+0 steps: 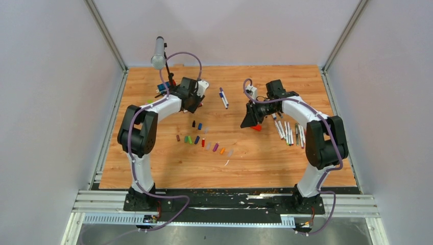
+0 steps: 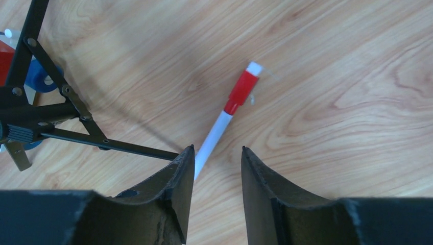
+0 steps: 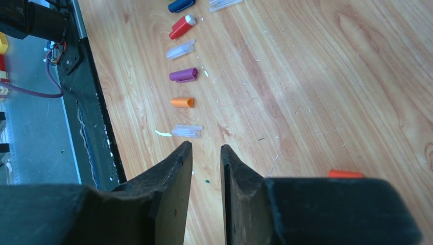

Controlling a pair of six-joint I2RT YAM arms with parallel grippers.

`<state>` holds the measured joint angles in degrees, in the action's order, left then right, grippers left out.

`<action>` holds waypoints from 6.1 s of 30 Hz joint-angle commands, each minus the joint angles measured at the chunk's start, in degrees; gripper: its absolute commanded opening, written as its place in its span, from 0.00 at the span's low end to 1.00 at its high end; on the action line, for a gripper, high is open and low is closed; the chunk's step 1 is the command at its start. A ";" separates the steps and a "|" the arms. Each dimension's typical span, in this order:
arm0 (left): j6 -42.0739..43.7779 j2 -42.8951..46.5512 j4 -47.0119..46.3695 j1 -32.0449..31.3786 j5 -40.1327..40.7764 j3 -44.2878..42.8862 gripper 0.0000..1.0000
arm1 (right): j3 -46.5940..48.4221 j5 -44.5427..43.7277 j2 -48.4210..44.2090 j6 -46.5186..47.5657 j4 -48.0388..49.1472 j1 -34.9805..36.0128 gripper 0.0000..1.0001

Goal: Open the pen caps
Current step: Pick up the pen from the center of the board, then open the pen cap from the pen.

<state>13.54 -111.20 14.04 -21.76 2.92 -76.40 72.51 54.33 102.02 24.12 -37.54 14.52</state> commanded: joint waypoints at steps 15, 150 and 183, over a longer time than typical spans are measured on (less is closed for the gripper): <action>3.06 -9.76 12.09 4.52 -10.83 -10.84 0.33 | 0.53 2.65 -2.12 0.94 0.97 -0.79 0.28; -71.91 19.64 -69.25 -14.89 -24.57 35.36 0.00 | -12.85 21.51 -5.43 -33.82 36.25 6.01 0.44; -74.44 36.02 -83.09 0.90 -6.80 50.52 0.00 | -15.77 19.15 -3.42 -32.67 35.80 14.63 0.00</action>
<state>-64.12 -78.94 -70.46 -20.60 -2.68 -25.96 54.76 71.88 98.17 -14.11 3.01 29.02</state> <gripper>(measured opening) 0.056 0.110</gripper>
